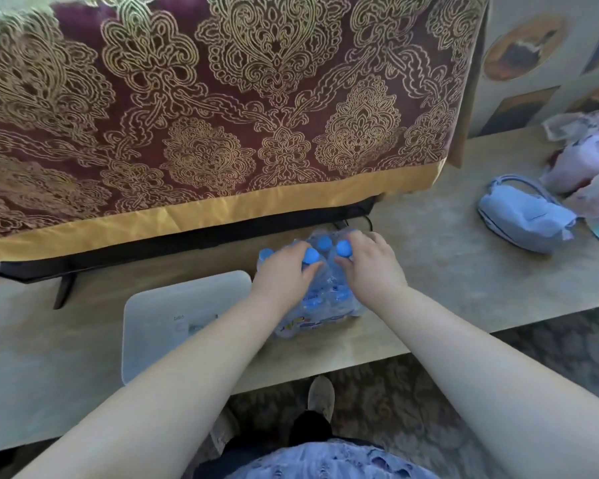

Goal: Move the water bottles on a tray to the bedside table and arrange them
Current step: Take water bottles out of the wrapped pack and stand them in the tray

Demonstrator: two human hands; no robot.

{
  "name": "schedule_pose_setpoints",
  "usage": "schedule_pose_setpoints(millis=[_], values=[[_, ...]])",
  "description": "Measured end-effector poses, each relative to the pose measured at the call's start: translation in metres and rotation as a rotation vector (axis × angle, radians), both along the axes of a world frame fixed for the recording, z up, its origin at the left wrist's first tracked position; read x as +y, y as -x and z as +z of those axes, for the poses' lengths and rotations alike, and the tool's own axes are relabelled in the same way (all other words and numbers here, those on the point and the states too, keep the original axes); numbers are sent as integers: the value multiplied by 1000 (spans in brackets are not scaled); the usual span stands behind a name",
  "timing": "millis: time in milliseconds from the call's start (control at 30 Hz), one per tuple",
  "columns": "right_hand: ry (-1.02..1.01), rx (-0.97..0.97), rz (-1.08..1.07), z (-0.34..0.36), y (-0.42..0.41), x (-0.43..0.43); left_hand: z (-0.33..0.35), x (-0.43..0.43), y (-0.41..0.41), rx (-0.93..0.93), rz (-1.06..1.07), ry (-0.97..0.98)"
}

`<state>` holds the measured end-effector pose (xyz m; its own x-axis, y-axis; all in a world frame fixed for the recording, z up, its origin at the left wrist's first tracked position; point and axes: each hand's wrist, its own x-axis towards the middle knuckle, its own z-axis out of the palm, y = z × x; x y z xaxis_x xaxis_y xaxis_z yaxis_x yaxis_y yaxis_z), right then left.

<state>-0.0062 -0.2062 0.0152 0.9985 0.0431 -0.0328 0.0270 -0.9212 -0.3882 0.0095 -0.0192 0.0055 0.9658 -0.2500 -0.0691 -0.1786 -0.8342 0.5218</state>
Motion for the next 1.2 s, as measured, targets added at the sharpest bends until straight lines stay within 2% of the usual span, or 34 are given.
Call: schedule_pose_setpoints(millis=[67, 167, 267, 333, 467, 600, 733, 900, 1067, 1200], values=[[-180, 0, 0, 25, 2, 11, 20, 18, 1, -66, 20, 83], [-313, -80, 62, 62, 3, 41, 50, 49, 7, -167, 78, 271], [-427, -139, 146, 94, -1, 86, 81, 82, 17, -136, 179, 506], [-487, -123, 168, 106, -4, 122, 94, 110, 22, -135, 231, 558], [-582, 2, 179, 102, -6, 196, 94, 179, 29, -100, 350, 500], [-591, 189, 192, 58, -3, 263, 61, 247, 40, 15, 473, 424], [-604, 332, 82, -8, 3, 321, 2, 303, 46, 208, 611, 427], [-634, 470, -155, -88, -2, 372, -76, 349, 27, 402, 780, 429], [-567, 483, -284, -154, -31, 403, -140, 375, -7, 446, 759, 358], [-553, 603, -338, -188, -45, 415, -165, 383, -22, 569, 675, 219]])
